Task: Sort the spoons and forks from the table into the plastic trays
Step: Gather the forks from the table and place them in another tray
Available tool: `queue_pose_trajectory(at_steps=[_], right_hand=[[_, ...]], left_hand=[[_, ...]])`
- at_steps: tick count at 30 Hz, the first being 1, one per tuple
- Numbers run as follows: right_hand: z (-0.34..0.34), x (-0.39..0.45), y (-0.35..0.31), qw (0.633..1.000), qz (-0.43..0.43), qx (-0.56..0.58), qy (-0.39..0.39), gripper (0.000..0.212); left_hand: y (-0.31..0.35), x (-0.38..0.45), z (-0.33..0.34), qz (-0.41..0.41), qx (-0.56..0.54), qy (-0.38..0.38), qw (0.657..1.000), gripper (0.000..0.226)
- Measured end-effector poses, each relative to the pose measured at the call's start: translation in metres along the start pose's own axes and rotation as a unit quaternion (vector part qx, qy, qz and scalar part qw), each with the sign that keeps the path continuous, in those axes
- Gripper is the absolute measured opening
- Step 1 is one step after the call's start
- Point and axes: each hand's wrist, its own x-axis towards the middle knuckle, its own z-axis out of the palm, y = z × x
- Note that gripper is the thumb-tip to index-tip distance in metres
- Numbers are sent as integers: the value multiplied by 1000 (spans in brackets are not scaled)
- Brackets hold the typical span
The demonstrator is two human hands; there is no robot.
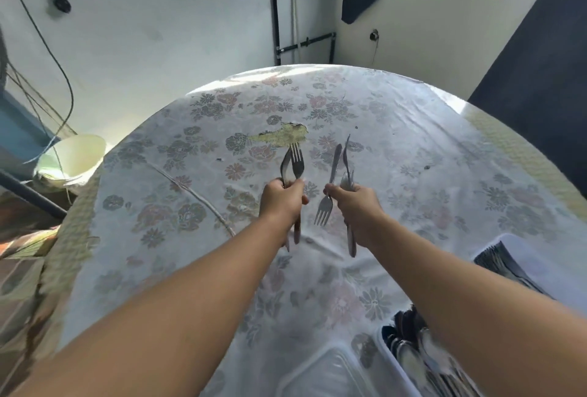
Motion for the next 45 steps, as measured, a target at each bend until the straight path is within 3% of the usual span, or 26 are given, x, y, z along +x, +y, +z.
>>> queue_pose_trajectory(at_steps=[7, 11, 19, 31, 37, 42, 45], right_hand=[[-48, -26, -3, 995, -45, -40, -80, 26], [-89, -45, -6, 988, -65, -58, -131, 18], [-153, -72, 4, 978, -85, -96, -164, 24], [-253, -89, 23, 984, -89, -100, -118, 19], [-313, -72, 37, 977, -64, -111, -171, 19], [-355, -46, 60, 958, -58, -183, -213, 18], [-366, -42, 77, 941, -46, -230, -244, 29]], left_hand=[[7, -66, 29, 5, -27, 62, 998, 18], [10, -115, 66, -15, -64, 110, 992, 18], [5, -164, 129, -67, -135, 128, 980, 16], [-1, -212, 214, -50, -126, 109, 985, 27], [-9, -236, 263, -56, -94, 138, 984, 21], [-14, -252, 300, -49, -46, 167, 984, 13], [-28, -262, 322, -64, -18, 172, 983, 14]])
